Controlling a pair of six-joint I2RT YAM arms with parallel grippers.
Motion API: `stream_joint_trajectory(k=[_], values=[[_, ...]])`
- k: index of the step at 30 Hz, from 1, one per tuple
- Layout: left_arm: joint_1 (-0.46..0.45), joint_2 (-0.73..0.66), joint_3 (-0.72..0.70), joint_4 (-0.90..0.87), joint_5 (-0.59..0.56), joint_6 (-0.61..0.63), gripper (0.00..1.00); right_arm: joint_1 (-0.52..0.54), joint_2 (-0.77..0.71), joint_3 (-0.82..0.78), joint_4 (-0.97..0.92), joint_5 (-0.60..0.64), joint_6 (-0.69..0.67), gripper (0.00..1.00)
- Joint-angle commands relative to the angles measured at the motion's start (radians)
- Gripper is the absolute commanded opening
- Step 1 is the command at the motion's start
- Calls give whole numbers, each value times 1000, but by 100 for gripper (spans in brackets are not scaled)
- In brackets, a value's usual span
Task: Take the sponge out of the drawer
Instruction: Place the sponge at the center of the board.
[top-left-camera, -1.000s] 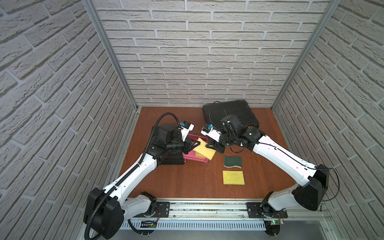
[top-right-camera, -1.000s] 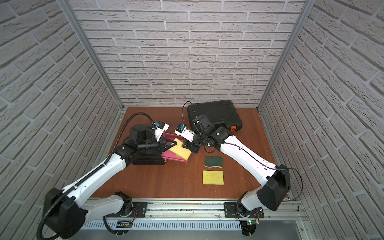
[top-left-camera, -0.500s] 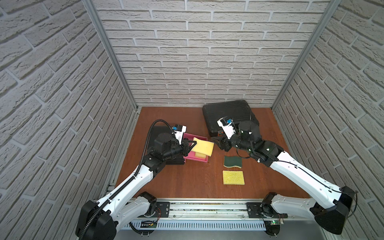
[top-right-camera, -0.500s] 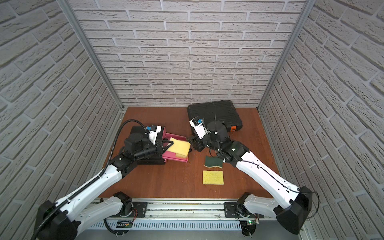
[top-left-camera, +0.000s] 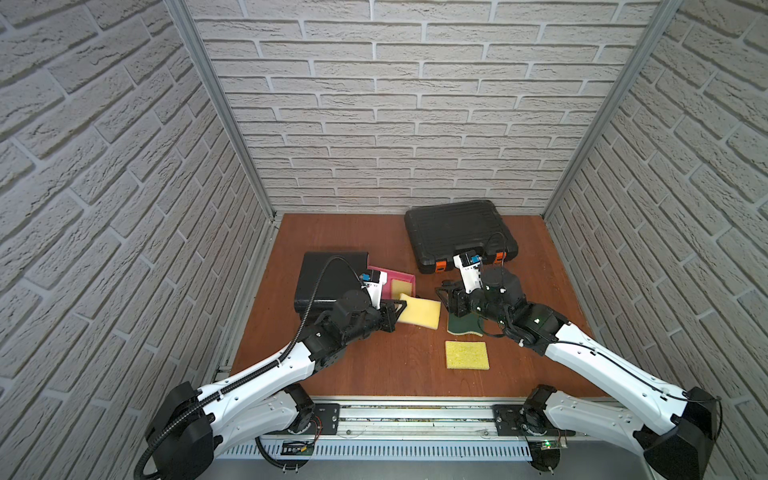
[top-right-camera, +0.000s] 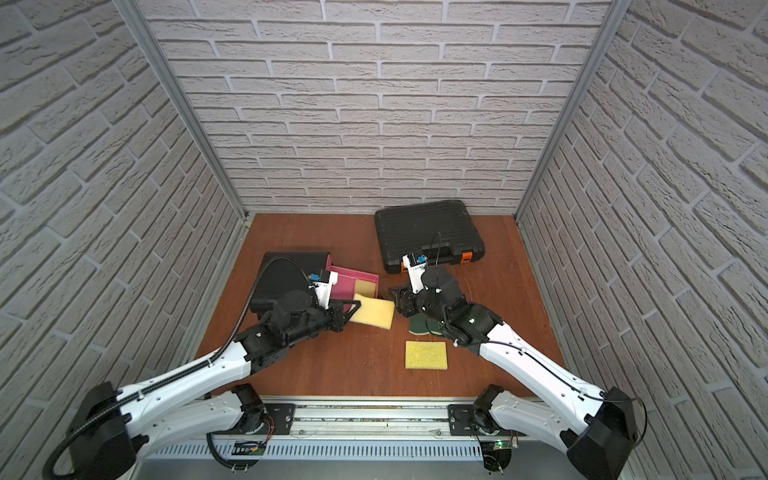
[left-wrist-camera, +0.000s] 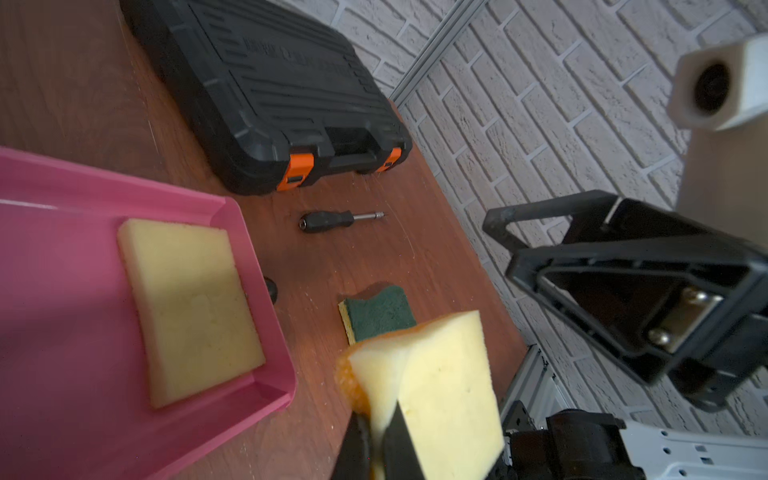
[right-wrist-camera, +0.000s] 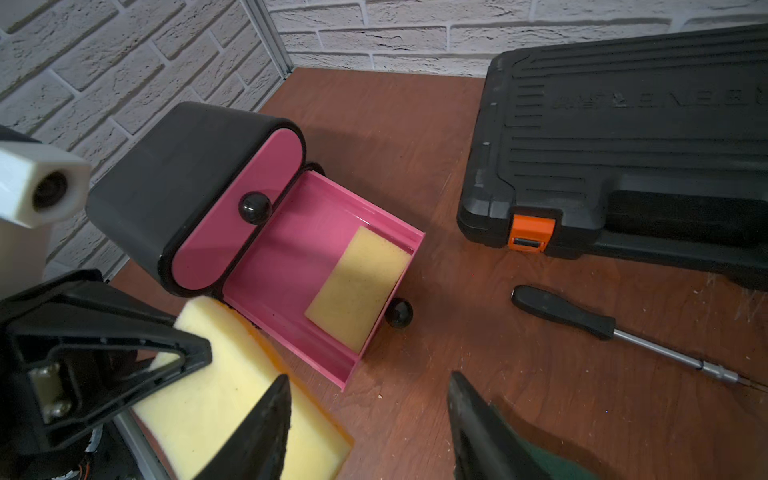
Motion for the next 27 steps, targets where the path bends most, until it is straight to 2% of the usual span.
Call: stream_joint_trajectory(k=[1,5,18,27], values=[[-56,65,-25,115,-109,-47,0,2,-55,-13,38,64,36,60],[-106,172,-18,152,-136,-49,0,2,-103,-33,3,101,41,61],[-129,466,58,215,-188,-65,0,2,-221,-91,-61,190,51,65],[-145,535,91,221,-240,-68,0,2,-228,-105,-74,210,54,65]])
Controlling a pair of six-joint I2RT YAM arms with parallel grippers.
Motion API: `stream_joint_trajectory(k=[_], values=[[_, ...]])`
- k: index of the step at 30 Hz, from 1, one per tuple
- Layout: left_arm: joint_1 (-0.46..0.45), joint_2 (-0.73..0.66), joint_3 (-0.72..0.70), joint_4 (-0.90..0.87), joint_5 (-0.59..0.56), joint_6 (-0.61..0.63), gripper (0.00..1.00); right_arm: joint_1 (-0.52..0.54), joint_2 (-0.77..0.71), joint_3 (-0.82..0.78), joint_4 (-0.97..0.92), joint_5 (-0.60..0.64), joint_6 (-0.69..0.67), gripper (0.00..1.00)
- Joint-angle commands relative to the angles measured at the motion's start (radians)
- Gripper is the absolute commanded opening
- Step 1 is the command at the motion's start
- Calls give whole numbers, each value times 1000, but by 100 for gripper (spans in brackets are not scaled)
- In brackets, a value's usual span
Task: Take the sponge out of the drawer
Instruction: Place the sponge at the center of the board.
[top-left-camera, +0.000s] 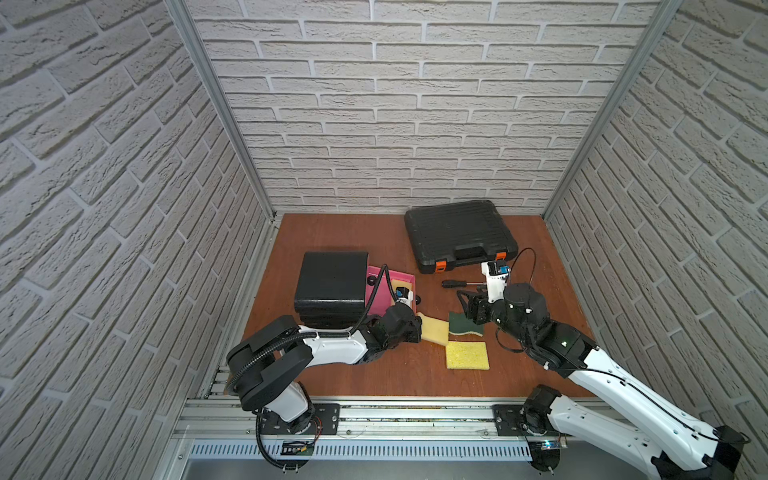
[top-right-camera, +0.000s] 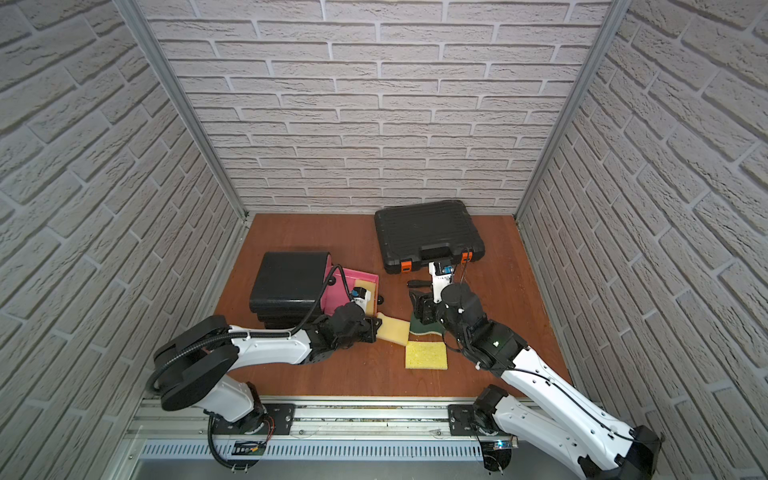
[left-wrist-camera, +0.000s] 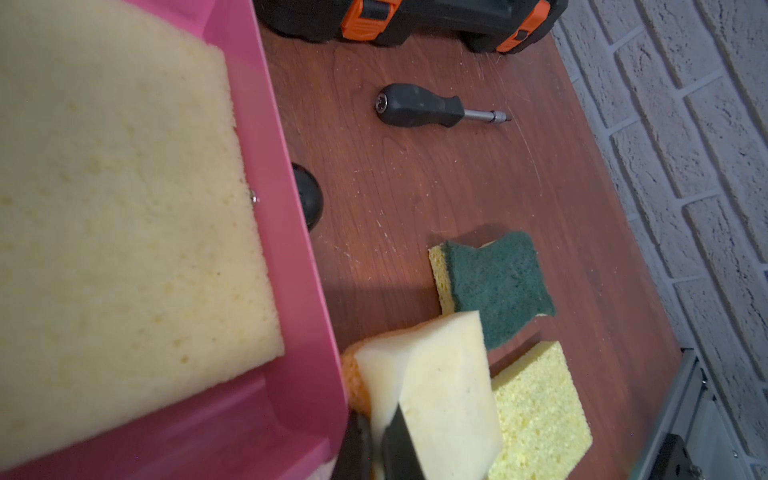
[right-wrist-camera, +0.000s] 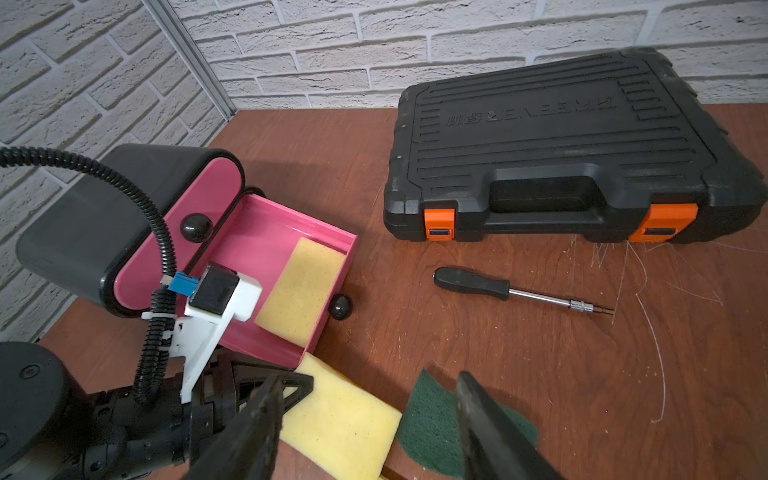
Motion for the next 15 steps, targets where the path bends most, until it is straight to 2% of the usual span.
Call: stream_joint_trajectory(k=[1,15], values=[[-12,1,26,19,-64,9,0,1,-14,-15,9,25,15,66],[-31,3,59,-83,-156,36,0,2,3,-17,14,31,15,66]])
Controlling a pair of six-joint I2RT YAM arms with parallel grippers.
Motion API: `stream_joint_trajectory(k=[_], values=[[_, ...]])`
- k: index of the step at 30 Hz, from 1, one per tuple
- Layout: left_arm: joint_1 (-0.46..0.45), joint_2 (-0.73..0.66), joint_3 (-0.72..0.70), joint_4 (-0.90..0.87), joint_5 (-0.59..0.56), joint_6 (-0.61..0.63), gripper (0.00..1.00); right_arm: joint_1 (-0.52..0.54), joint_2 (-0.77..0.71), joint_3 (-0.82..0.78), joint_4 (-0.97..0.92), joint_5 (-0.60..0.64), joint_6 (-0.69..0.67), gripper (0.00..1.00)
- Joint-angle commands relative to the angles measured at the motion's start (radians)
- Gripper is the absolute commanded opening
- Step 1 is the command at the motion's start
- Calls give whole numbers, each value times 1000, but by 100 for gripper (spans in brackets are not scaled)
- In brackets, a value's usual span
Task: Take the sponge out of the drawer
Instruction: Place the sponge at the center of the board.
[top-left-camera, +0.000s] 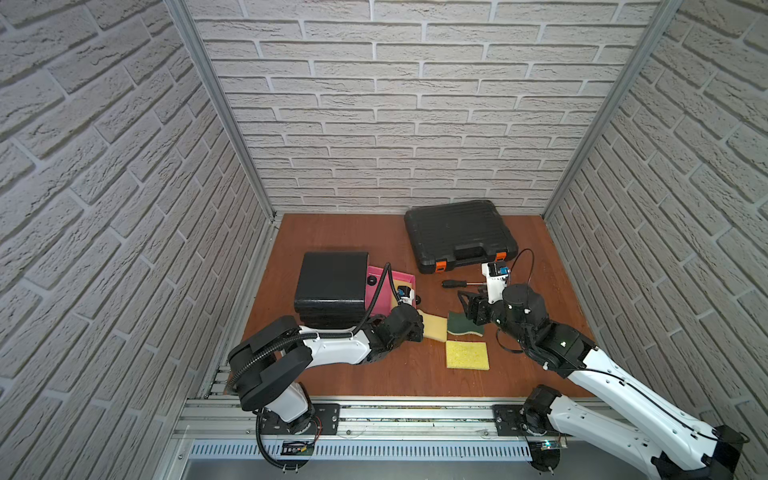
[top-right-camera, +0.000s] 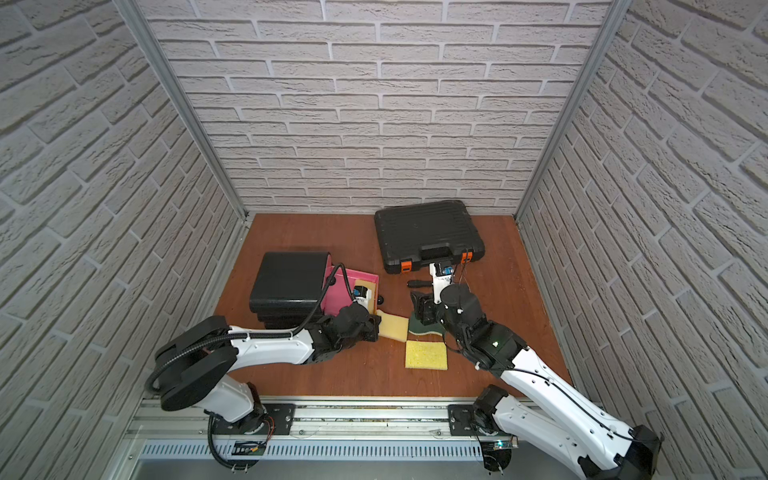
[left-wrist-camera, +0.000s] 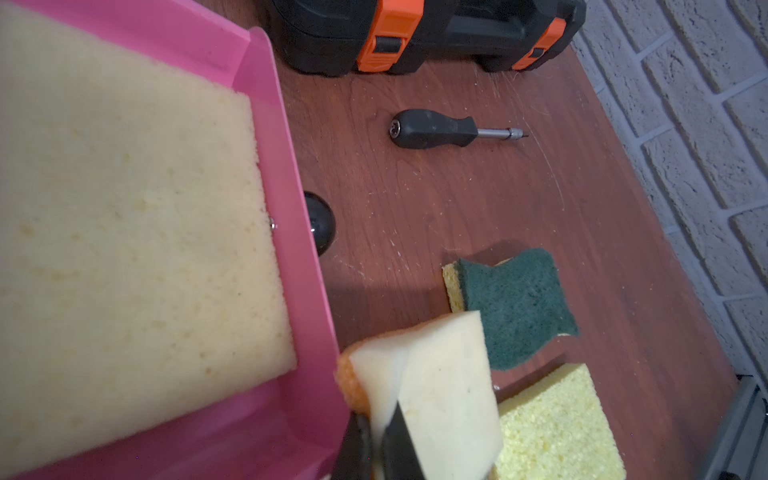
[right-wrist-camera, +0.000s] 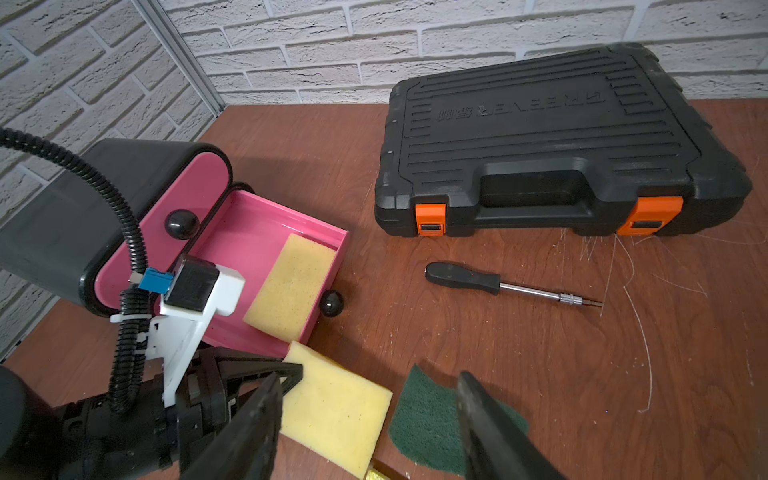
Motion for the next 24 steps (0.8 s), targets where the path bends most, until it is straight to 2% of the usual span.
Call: stream_joint_trajectory(k=[1,24], values=[[-4,3,23,-20,-48,17,0,2,5,-9,19,14,14,66],[-39,-52,46,-122,-179,41,34,2,36,-19,27,2,14,66]])
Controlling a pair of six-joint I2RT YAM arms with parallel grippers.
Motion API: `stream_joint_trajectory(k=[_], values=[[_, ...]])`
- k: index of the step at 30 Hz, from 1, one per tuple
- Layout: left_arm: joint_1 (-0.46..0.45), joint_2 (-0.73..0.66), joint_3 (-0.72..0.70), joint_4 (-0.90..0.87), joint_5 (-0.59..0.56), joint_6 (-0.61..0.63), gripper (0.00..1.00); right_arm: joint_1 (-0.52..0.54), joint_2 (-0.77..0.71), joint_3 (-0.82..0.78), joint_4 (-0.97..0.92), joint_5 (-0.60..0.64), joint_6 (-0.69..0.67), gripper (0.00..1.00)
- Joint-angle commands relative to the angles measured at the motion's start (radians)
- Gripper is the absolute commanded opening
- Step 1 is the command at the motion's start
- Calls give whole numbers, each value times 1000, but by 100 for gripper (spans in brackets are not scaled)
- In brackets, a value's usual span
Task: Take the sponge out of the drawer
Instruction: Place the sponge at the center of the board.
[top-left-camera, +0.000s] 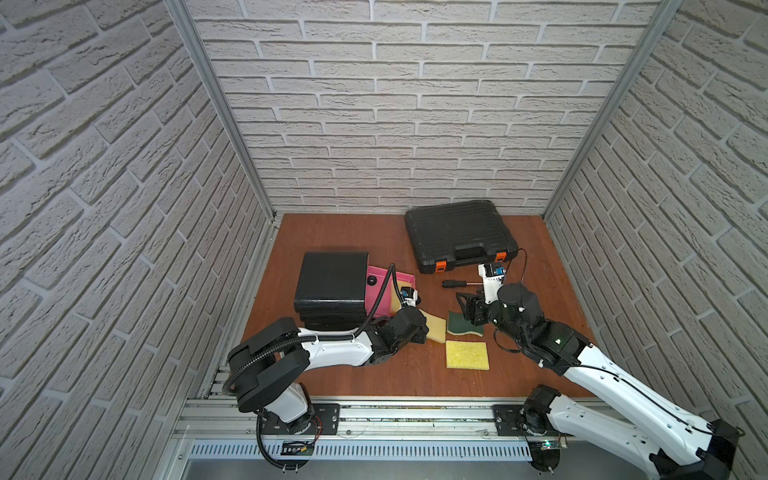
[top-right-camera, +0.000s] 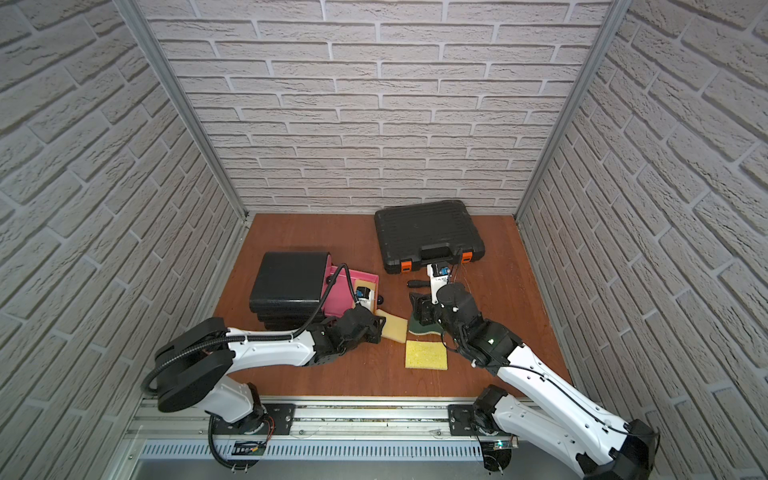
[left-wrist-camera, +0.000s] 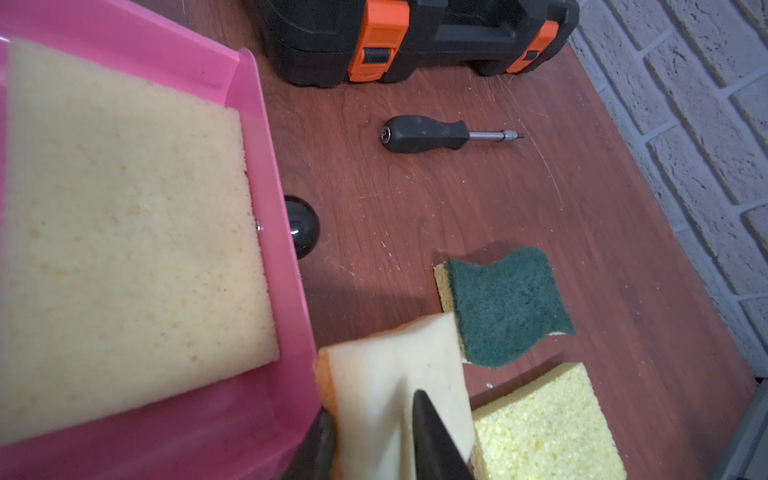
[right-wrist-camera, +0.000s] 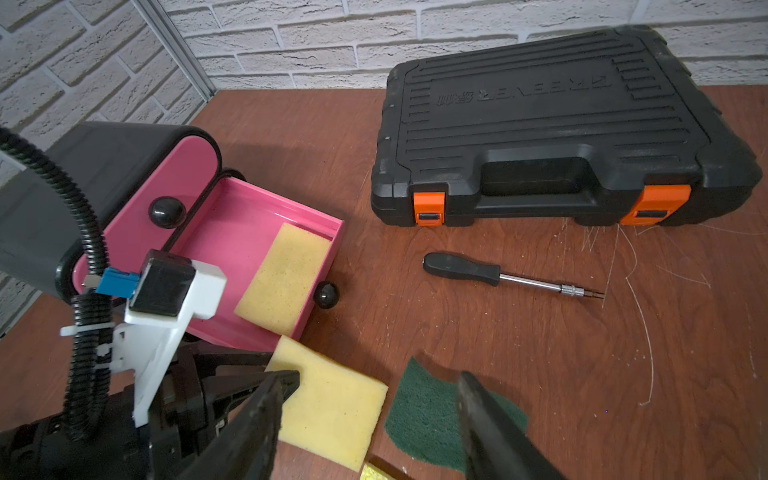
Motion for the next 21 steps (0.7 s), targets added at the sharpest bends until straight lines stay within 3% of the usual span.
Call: stream_joint_trajectory(k=[1,10,21], values=[[7,-43,13,-75,-115,29,36,2,4,-7,26,2,14,66],[7,-112,1,-137,-175,41,56,2,21,-4,30,0,9,66],[7,-184,27,-255,-242,92,63,1,94,-27,47,9,30,66]])
